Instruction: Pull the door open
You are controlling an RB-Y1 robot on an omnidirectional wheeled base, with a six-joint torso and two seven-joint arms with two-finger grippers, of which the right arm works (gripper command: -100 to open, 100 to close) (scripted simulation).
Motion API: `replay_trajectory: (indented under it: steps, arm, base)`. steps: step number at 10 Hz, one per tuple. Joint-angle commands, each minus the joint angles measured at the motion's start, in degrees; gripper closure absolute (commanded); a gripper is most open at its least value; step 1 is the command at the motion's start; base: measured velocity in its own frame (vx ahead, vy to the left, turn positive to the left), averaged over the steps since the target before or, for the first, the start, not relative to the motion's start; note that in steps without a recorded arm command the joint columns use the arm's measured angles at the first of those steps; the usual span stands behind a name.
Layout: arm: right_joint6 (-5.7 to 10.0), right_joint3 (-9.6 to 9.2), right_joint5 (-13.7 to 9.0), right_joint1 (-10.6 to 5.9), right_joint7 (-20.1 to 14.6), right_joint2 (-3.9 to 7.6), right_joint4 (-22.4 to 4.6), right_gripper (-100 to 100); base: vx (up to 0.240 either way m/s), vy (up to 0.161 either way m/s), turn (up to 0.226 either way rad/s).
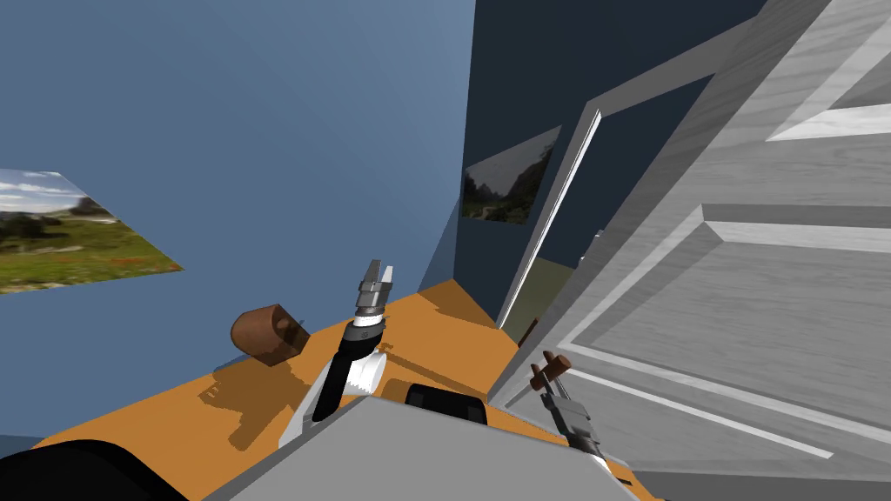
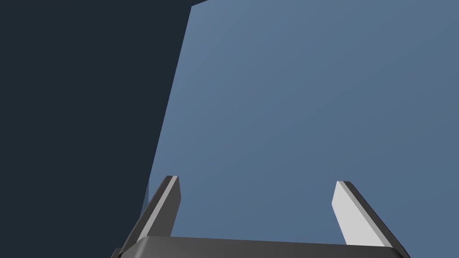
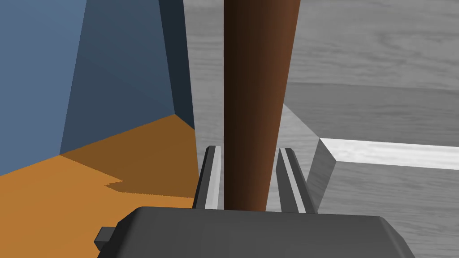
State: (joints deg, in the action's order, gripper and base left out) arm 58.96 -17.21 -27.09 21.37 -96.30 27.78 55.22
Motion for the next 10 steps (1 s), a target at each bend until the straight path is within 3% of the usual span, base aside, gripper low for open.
replay_trajectory:
  steps: [1, 6, 7, 10]
  arm:
    - [0.92, -0.73, 0.50, 0.11, -0.83, 0.32, -0.93, 100]
    - [3.27, -1.97, 1.58, 0.28, -2.81, 1.74, -2.43, 100]
    - [2.89, -1.72, 1.41, 0.22, -2.49, 1.64, -2.13, 100]
    - [4.24, -2.41, 1.90, 0.07, -3.58, 2.24, -3.42, 100]
  base:
    - [-0.201, -0.040, 0.111]
    - [-0.192, -0.034, 0.109]
    - [-0.083, -0.013, 0.020]
    - [-0.163, -0.041, 0.122]
